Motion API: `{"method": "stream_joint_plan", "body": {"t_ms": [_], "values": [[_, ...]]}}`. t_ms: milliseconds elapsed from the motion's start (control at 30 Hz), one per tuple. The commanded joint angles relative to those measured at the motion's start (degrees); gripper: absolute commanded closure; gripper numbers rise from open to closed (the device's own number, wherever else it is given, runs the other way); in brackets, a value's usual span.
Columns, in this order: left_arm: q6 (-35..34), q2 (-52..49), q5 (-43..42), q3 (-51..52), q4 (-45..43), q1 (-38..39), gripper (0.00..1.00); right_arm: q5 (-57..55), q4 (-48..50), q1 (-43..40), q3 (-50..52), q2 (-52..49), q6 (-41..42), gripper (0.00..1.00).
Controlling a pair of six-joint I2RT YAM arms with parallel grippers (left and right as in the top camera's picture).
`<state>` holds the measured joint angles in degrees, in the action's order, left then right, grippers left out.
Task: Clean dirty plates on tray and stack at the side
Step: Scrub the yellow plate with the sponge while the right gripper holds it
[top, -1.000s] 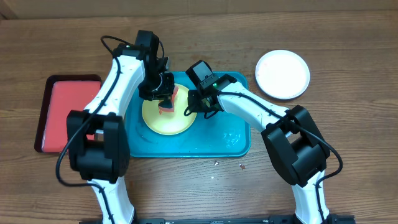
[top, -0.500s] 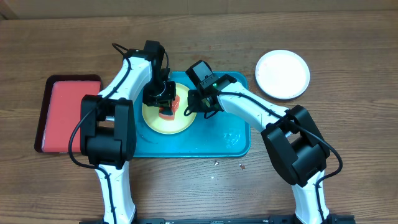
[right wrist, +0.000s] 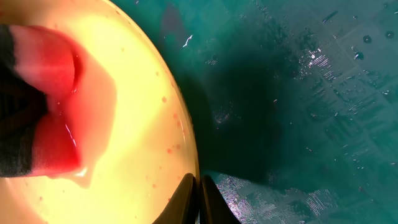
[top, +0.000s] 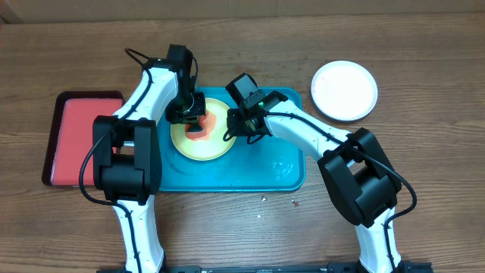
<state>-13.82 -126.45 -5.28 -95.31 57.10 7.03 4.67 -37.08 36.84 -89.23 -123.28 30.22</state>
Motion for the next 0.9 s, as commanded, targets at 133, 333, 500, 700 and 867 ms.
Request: {"method": "stream_joint_plan", "body": {"t_ms": [133,333,500,700,867], "values": [[-6.0,-2.7,21.4,0.7,2.4,-2.5,0.96,-2.7,-1.1,-0.5,0.0,-0.3,0.0,0.96],[-9.6,-2.7,18.6,0.7,6.2,-2.3,0.96,-3.3,-0.9,-0.5,0.0,-0.3,0.0,0.96],[-7.0,-2.7,3.7,0.7,7.0,-0.4,0.96,-3.3,-0.8,-0.5,0.0,-0.3,0.0,0.96],[-4.8,-2.7,-2.0,0.7,6.9,4.4,0.96,-3.3,-0.6,-0.5,0.0,-0.3,0.0,0.96],[-4.8,-2.7,-0.3,0.7,6.1,7.3,0.96,-3.3,-0.6,-0.5,0.0,-0.3,0.0,0.96]]}}
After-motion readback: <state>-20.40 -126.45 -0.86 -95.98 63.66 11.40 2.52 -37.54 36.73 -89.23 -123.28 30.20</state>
